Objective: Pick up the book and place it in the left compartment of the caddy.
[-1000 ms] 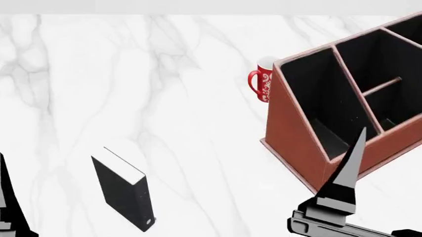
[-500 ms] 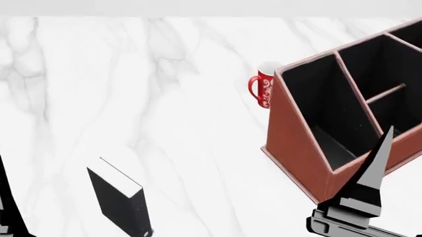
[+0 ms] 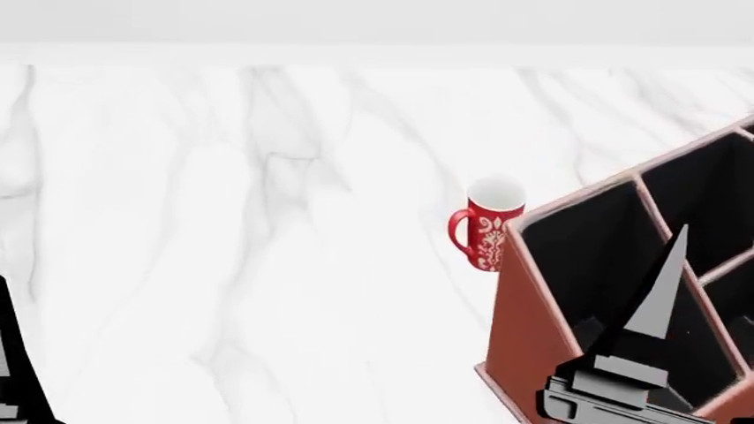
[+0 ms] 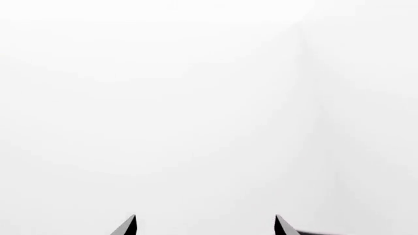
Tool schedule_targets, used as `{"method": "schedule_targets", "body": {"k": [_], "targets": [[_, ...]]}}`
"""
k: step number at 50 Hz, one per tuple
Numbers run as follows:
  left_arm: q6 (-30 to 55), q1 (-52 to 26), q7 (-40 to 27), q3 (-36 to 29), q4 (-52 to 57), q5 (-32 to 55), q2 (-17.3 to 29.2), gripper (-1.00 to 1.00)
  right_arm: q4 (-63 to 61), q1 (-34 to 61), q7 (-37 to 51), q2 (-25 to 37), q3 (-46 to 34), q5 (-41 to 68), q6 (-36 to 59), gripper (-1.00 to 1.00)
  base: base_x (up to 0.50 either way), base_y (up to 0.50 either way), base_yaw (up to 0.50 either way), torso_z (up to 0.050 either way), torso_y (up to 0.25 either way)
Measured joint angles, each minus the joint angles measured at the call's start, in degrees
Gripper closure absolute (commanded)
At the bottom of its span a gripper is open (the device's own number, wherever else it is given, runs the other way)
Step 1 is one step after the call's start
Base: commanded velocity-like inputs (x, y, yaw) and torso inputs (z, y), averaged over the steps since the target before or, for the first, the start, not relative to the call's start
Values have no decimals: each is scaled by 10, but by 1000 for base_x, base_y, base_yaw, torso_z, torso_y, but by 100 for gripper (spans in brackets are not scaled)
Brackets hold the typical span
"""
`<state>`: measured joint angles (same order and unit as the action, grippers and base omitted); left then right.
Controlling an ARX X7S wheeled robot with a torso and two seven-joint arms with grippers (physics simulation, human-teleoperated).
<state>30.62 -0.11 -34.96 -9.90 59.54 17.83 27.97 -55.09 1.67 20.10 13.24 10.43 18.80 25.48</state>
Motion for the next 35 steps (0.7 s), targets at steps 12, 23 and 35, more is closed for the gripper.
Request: {"method": "schedule_targets", "body": {"k": [12,23,35], "targets": [[-2,-4,-14,-7,0,8,10,-100,2,-2,-1,3,-1,13,-12,-100,143,-5,0,0,1],[-8,-5,-25,-12,-2,13,19,-100,4,-7,-5,2,1,35,-28,-100,0,-488,0,0,0],[-19,-3,-31,-18,-8,15,25,-100,6,-10,-4,5,1,46,-38,-100,0,-500,0,0,0]]}}
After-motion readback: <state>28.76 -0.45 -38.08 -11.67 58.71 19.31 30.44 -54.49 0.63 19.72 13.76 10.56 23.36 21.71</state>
